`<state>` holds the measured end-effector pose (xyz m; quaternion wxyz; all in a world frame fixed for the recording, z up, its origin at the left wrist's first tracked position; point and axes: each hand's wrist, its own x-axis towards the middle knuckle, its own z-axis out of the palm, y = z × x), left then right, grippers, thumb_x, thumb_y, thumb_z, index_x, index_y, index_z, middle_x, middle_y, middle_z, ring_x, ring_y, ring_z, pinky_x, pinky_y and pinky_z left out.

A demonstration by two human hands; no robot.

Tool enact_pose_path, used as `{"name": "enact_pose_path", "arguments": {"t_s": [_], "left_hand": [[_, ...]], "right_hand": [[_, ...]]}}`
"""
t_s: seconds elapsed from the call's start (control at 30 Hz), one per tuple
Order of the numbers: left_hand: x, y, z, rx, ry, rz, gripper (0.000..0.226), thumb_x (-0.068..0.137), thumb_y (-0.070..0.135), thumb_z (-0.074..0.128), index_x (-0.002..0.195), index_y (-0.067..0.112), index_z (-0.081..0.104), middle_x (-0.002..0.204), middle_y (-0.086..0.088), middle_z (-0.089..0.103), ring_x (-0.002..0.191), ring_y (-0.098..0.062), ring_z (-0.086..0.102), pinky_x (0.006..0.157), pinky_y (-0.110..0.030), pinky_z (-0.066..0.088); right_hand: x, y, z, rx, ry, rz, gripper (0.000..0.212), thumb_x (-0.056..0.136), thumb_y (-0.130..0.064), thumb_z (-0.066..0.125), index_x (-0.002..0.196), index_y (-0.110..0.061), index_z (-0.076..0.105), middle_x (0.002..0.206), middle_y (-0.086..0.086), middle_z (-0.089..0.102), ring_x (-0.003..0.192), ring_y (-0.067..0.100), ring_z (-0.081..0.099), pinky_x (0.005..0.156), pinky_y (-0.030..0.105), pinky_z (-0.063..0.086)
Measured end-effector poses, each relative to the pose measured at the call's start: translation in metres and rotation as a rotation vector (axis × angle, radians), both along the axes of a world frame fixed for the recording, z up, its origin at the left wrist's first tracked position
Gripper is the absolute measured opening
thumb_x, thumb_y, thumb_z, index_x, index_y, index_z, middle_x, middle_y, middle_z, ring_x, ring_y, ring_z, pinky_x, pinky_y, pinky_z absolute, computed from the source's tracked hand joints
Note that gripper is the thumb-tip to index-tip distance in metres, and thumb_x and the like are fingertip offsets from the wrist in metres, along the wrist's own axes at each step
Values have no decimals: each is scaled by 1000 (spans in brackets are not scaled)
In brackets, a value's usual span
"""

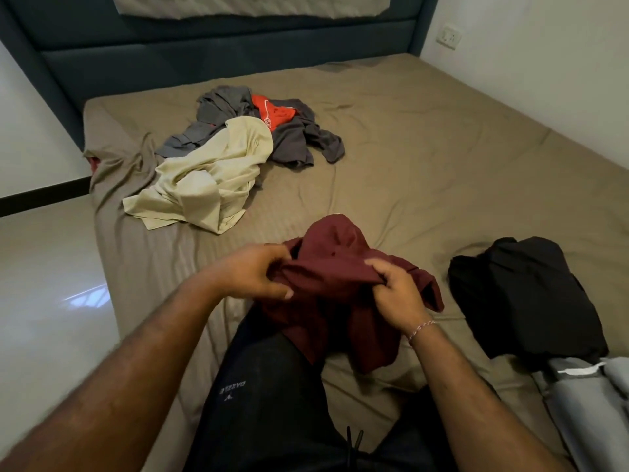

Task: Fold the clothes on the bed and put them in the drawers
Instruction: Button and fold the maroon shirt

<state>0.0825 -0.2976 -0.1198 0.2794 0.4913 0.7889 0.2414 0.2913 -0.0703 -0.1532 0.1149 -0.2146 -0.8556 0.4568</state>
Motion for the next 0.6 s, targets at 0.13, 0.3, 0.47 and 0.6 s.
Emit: {"name": "enact_pose_path", "arguments": {"t_s": [0.13,0.3,0.47,0.6], "left_hand": [[3,-14,-18,-357,-181,20,58,61,81,81,93,35,71,92,9,73,83,-11,68,73,-34,56],[6,20,-39,-62,64,446,32,81,59,76,88,31,65,80,8,71,72,-13,71,66,-33,58],[20,87,-61,-48,126,320,57,89,47,73,139,25,56,120,0,68,106,-19,67,89,-36,56],[47,125,-82,-241,256,-17,79,87,57,71,153,27,40,148,-6,49,138,-31,45,112,-52,39]], "right_hand": [[16,4,-20,4,-610,328,25,86,1,52,82,-15,71,71,-10,65,65,6,57,65,22,45],[25,-14,-31,-42,-758,428,33,89,-3,52,72,-29,66,67,-19,66,61,-6,58,60,9,44],[29,-25,-31,-32,-727,439,26,87,-11,63,108,-25,72,108,-4,76,98,12,70,86,22,54],[38,-18,-30,-167,-670,423,30,86,-18,73,116,-24,70,112,-3,76,104,15,72,95,34,58]]}}
